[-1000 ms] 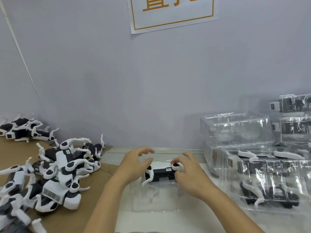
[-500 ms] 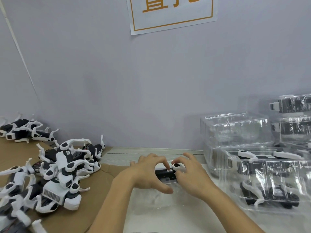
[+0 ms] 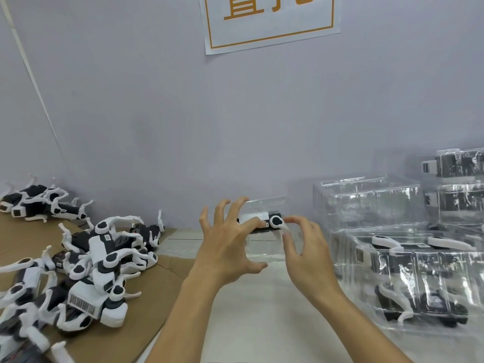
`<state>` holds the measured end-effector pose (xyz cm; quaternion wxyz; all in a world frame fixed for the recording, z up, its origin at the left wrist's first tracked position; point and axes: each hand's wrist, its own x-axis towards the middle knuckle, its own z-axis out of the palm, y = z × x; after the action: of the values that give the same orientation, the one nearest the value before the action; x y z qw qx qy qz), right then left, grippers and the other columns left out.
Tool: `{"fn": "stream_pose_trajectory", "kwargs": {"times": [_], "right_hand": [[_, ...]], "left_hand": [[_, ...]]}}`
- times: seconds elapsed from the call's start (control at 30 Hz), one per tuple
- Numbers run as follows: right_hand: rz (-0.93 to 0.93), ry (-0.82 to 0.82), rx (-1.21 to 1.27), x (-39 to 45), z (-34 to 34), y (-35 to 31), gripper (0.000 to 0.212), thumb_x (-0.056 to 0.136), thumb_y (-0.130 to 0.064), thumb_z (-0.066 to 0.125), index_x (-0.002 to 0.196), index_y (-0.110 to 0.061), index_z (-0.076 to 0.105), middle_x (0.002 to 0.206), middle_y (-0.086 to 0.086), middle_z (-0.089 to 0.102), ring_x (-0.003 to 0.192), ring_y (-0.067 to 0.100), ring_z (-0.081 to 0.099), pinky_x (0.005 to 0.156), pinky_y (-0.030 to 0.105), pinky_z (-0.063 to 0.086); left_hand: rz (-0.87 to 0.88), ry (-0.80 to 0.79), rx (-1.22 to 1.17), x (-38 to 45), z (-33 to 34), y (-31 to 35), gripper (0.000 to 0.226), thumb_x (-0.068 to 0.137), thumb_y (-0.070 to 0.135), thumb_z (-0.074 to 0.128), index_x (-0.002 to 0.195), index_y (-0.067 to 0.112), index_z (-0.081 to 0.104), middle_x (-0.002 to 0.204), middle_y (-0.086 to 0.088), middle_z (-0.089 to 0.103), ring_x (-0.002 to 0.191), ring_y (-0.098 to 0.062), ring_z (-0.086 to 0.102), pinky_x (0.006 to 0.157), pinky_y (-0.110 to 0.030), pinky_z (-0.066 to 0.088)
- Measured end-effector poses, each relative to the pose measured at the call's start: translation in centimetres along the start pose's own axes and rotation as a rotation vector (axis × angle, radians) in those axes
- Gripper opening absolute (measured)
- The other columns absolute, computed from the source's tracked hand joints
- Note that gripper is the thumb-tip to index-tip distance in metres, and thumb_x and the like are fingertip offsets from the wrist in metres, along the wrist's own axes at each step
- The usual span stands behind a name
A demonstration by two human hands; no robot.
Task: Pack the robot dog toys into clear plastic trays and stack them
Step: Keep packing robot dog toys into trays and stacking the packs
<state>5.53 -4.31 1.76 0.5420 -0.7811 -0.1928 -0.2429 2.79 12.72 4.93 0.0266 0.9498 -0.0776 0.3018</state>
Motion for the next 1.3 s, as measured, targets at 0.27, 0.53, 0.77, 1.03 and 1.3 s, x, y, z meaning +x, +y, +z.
{"fn": "stream_pose_trajectory", "kwargs": {"times": [0.27,0.53,0.77,1.03,1.3], "right_hand": [[-0.02,0.021,0.028,-0.1,0.0,-0.3,0.031,0.099,-0.015,0.053,0.118,-0.04,0.052,0.121,-0.012,0.049,0.106,-0.023,0.041,0.084,-0.005,0.028],[0.041,-0.008,0.05,0.1,0.0,0.0,0.033,0.101,-0.011,0.045,0.122,-0.033,0.056,0.123,-0.009,0.052,0.105,-0.015,0.045,0.083,-0.005,0.028],[0.079,0.078,0.254,-0.1,-0.2,-0.5,0.035,0.106,-0.023,0.035,0.137,-0.037,0.04,0.13,-0.01,0.049,0.123,0.003,0.045,0.097,0.021,0.035],[0.126,0.113,0.302,-0.1,-0.4,-0.6,0.031,0.104,-0.013,0.038,0.128,-0.03,0.05,0.123,-0.003,0.056,0.114,0.004,0.05,0.09,0.019,0.037],[0.094,0.145,0.262,0.0,-0.3,-0.5,0.033,0.104,-0.014,0.04,0.129,-0.031,0.051,0.125,-0.009,0.057,0.115,0.002,0.051,0.086,0.012,0.038]], "left_hand": [[-0.019,0.03,0.054,0.1,-0.2,0.3,0.073,0.057,0.062,0.083,0.123,0.046,0.056,0.161,0.008,0.013,0.147,-0.025,0.004,0.113,-0.053,-0.013],[-0.054,-0.026,0.005,0.1,0.0,0.1,0.074,0.058,0.075,0.072,0.125,0.049,0.054,0.161,0.01,0.016,0.145,-0.021,0.008,0.113,-0.051,-0.006],[-0.397,0.042,-0.378,-0.2,-0.5,-0.1,0.077,0.043,0.09,0.053,0.112,0.057,0.063,0.149,0.014,0.04,0.136,-0.014,0.031,0.103,-0.041,0.019],[-0.688,0.186,-1.259,0.4,-1.6,-1.0,0.073,0.05,0.071,0.084,0.109,0.028,0.076,0.11,0.004,0.075,0.103,-0.005,0.067,0.089,-0.026,0.049],[-0.841,0.086,-2.126,-0.2,-1.2,-2.6,0.079,0.064,0.077,0.073,0.122,0.024,0.07,0.113,-0.015,0.073,0.107,-0.046,0.067,0.095,-0.07,0.04]]}}
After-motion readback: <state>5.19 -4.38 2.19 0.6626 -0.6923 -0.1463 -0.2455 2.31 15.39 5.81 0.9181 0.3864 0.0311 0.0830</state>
